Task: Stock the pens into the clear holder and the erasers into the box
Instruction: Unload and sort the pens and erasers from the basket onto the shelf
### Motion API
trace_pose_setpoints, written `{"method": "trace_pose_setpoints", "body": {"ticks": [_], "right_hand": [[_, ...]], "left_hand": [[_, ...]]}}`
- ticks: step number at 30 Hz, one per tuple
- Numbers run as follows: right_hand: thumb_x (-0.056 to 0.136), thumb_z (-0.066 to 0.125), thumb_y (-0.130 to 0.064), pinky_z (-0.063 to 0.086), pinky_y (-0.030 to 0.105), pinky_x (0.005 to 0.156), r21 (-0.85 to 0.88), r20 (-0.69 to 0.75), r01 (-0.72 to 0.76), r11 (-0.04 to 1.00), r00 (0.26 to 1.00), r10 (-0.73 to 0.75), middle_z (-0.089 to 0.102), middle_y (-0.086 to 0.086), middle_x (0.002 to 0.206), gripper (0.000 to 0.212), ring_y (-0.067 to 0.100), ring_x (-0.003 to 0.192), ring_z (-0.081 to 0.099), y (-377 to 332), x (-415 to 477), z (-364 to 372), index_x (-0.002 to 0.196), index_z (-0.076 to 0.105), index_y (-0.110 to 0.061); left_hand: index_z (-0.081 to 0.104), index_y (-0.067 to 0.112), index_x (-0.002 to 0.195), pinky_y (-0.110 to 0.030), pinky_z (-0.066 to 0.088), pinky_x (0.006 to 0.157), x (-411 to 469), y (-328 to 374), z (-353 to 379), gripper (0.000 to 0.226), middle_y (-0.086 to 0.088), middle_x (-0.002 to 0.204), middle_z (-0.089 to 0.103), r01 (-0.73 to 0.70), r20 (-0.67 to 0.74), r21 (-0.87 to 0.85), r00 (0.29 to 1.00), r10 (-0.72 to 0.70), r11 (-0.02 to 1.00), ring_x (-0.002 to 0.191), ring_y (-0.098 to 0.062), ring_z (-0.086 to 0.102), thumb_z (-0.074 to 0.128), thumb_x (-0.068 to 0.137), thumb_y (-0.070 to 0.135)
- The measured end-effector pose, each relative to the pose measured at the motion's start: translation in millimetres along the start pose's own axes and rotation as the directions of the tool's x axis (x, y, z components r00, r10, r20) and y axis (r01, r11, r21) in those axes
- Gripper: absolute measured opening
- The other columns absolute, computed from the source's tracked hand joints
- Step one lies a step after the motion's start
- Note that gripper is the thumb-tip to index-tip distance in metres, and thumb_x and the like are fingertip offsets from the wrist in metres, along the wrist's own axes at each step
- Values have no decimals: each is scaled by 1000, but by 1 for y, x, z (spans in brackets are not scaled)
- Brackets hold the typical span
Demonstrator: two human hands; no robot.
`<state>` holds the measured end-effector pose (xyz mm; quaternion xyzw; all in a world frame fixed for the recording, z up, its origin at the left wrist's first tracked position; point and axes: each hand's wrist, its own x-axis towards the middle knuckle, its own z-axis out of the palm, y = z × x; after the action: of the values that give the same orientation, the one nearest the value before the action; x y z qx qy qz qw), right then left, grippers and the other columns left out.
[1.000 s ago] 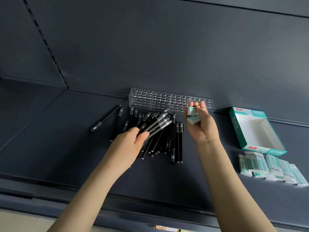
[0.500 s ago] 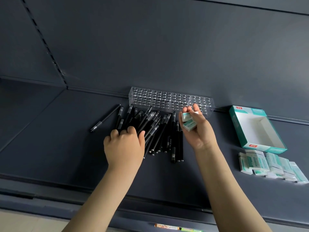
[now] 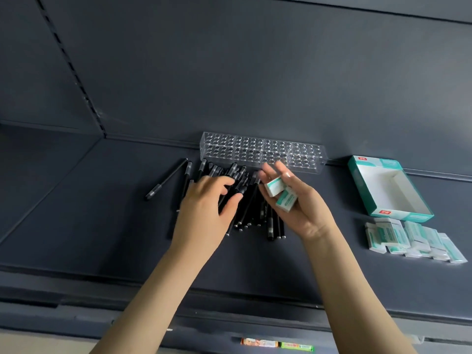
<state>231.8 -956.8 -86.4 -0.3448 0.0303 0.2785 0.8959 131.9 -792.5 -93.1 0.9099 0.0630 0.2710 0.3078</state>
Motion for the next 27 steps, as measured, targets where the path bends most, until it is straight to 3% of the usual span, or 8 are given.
{"method": "trace_pose_setpoints", "body": {"ticks": [2,7,12,16,18,22,24,27], "right_hand": [[88,54,-12,47,41,103,-133,51,-14,991,998,21,67,13,123,38,27,118,63,2,-10,3,126,58,-10],[91,55,-7,53,36,88,-249,133,5,968,991,29,61,17,132,45,27,111,62,-5,-34,-3,136,51,-9],[93,50,-8,54,34,86,-292,90,66,954,995,-41,62,16,132,42,25,107,65,-21,-58,-20,136,51,-6],[92,54,-10,52,30,80,-319,84,92,943,994,-68,66,15,113,44,21,98,63,-43,-76,-39,136,54,-6],[90,55,-11,49,30,80,-348,77,95,933,994,-72,62,14,108,43,20,96,60,-54,-83,-51,133,56,-8],[90,57,-12,43,40,92,-400,46,60,914,998,-45,58,17,111,44,27,107,53,-87,-105,-80,133,53,-5],[91,58,-10,48,38,85,-431,29,55,901,998,-47,66,14,111,41,28,106,58,-110,-118,-94,131,53,-7],[94,52,-4,56,34,83,-333,-86,129,934,982,-166,67,15,121,38,27,105,66,-146,-133,-123,133,52,-9]], "left_hand": [[64,22,119,-29,46,84,5,10,1,34,8,101,59,-59,73,-143,995,70,988,90,-12,53,68,88,33],[64,17,128,-23,40,95,9,22,15,48,6,113,58,-257,170,-133,946,277,957,105,-14,52,75,83,30],[67,16,123,-22,39,93,6,42,35,46,5,108,62,-311,171,-211,922,348,927,100,-15,54,78,79,27],[52,16,140,-8,31,91,4,72,53,67,12,104,54,-325,226,-256,896,383,910,88,1,36,79,79,21],[47,18,145,-11,34,90,3,86,64,73,14,103,52,-376,254,-251,864,435,892,88,0,35,79,79,21],[50,25,141,-31,46,87,-4,122,90,67,12,108,57,-393,288,-224,848,446,892,92,-10,43,78,80,29],[53,27,137,-33,46,83,-7,143,103,64,16,105,56,-383,277,-233,855,439,894,86,-6,38,78,78,33],[55,31,128,-27,42,82,-13,171,128,61,20,101,54,-294,242,-310,895,374,904,85,0,39,78,73,43]]}}
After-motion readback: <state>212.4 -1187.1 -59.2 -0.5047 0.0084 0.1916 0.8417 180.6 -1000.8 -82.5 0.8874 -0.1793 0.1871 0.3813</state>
